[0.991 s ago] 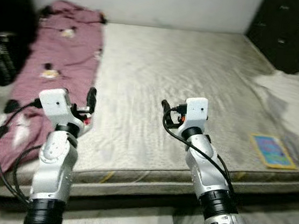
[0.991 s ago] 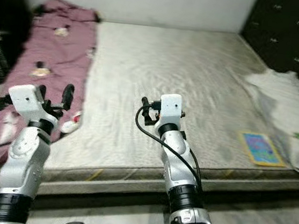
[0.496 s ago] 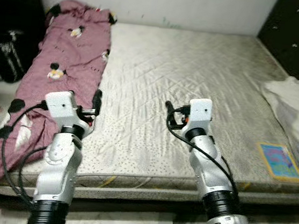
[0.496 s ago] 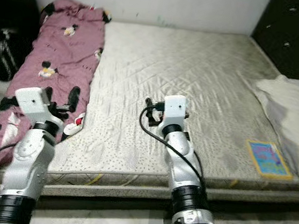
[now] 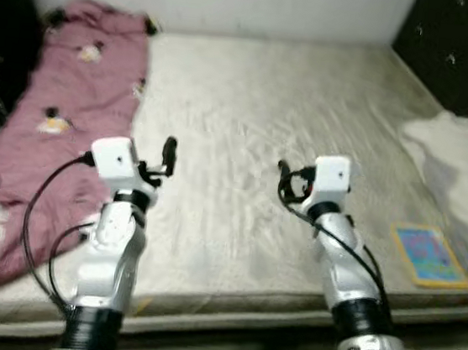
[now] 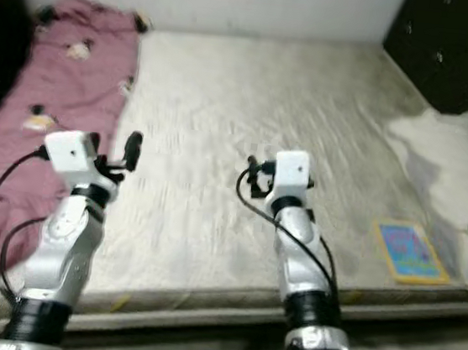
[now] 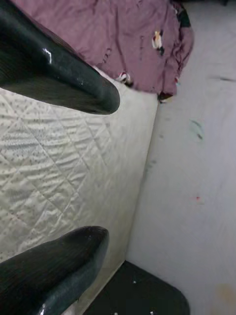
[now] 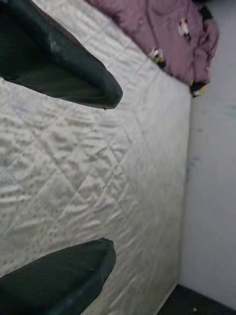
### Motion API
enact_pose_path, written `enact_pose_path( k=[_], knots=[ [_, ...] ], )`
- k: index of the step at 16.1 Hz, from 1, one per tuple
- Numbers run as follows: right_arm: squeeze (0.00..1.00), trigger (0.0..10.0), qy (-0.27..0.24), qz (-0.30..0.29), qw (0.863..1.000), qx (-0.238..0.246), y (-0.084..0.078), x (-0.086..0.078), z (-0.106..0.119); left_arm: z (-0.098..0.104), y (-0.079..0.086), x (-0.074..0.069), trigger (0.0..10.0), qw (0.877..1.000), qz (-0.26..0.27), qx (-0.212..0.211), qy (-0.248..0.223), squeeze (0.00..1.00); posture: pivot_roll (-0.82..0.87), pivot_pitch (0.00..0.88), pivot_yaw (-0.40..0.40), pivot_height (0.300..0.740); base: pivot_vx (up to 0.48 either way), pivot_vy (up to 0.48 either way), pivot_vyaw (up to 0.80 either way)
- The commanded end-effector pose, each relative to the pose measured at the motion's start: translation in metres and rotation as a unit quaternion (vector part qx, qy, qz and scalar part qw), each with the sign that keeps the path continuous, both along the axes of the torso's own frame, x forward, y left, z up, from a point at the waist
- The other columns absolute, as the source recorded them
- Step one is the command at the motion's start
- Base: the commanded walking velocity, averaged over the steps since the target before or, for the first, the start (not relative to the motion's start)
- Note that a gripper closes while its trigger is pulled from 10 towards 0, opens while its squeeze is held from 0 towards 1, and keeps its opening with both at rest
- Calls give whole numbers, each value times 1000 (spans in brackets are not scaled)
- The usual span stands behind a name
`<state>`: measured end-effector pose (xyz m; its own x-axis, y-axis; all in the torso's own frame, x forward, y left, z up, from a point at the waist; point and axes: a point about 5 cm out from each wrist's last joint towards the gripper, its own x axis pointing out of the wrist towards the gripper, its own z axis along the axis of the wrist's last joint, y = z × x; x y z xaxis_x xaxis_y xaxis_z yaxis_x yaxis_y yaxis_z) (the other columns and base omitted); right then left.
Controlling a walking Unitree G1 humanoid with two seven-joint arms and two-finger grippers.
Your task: Clean up the room
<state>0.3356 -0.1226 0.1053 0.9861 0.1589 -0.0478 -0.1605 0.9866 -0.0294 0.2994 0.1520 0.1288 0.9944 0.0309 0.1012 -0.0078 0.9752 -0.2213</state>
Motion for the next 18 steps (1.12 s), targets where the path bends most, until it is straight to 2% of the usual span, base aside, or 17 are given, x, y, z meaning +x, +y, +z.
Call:
enact_pose_path(
  k=[1,6,11,18],
  knots=[
    [0,10000,-11,20,1000,3,14,2,7,-4,10,-3,10000,1000,8,8,5,0,50,17,-5,740,0,296,0],
    [0,10000,-8,18,1000,4,14,3,6,-5,10,-2,10000,1000,8,1,11,0,51,13,-3,740,0,409,0],
    [0,10000,-2,19,1000,1,13,4,5,-6,9,-2,10000,1000,10,-2,15,0,48,15,-6,740,0,436,-761],
    [0,10000,5,24,1000,-3,15,4,3,-6,10,-2,10000,1000,12,-5,15,0,48,16,-5,740,0,437,0]
  ],
)
